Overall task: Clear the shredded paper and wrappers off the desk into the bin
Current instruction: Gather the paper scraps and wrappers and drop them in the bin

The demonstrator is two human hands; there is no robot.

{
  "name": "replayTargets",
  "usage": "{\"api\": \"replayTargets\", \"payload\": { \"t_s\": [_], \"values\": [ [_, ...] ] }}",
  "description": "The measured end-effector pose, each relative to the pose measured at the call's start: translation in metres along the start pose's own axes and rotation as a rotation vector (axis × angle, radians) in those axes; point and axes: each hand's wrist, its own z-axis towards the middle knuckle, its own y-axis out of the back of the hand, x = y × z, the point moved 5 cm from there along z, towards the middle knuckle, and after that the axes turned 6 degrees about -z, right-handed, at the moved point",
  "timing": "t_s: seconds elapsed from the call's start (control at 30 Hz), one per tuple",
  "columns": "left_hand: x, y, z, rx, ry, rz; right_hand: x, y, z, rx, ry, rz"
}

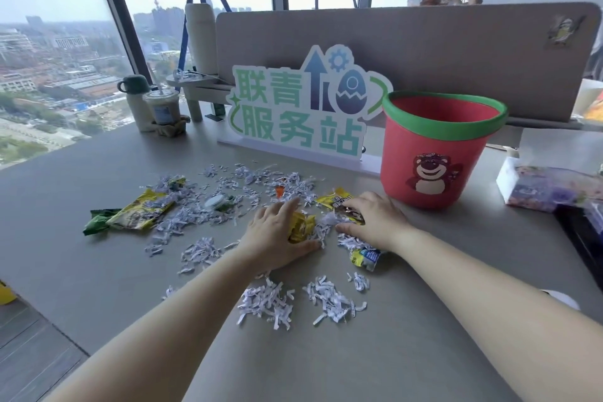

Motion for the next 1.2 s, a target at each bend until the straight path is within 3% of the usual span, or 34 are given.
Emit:
{"api": "replayTargets", "payload": {
  "t_s": [0.73,1.2],
  "values": [
    [-0.005,0.012,0.001,-0.066,0.083,-0.228,0.02,0.024,-0.004,-0.15,0.148,0.034],
    [-0.032,0.07,0.017,-0.176,0.023,-0.29,0.031,0.116,-0.004,-0.375,0.25,0.11]
  ]
}}
